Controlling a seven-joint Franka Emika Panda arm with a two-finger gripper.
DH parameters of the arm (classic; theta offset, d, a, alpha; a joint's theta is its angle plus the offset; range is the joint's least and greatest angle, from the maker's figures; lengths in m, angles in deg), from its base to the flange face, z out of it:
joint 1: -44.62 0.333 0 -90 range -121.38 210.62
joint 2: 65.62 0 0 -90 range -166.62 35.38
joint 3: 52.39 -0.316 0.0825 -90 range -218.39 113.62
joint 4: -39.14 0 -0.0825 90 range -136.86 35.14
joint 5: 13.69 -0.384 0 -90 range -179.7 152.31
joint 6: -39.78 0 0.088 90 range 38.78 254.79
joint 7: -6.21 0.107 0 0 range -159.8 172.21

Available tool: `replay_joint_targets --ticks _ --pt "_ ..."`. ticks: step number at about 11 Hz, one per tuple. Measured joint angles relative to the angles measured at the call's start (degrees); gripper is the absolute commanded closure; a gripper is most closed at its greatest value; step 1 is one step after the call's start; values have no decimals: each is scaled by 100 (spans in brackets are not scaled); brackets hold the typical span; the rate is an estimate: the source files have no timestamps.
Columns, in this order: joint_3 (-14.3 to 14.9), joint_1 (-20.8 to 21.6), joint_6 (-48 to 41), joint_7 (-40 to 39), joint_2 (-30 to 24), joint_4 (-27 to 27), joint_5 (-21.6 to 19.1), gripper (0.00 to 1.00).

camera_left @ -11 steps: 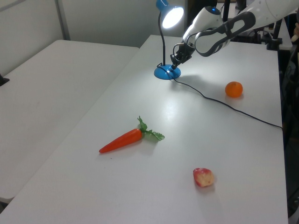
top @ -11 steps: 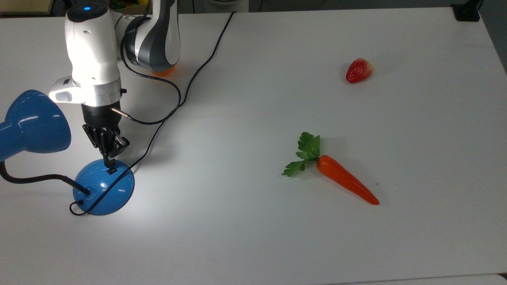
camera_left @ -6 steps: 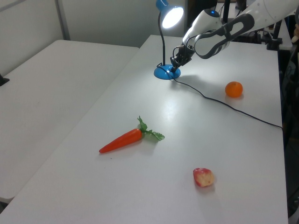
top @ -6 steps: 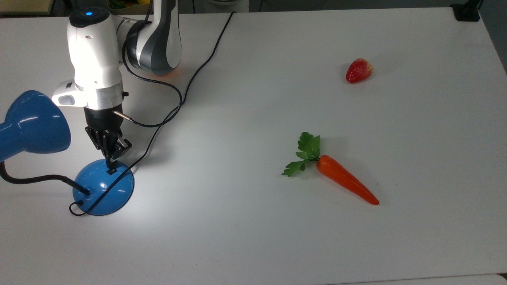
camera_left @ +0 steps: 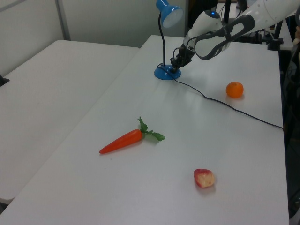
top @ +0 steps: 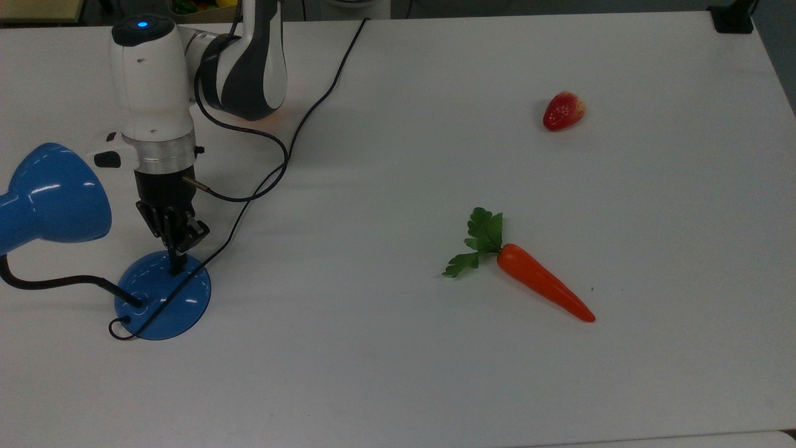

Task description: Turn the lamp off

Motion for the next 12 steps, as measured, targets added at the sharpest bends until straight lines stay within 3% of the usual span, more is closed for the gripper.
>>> replay_joint_targets --ticks 7,12 --pt "38 59 0 0 -6 27 4 100" --pt "41 161 -2123 -150 -765 94 52 98"
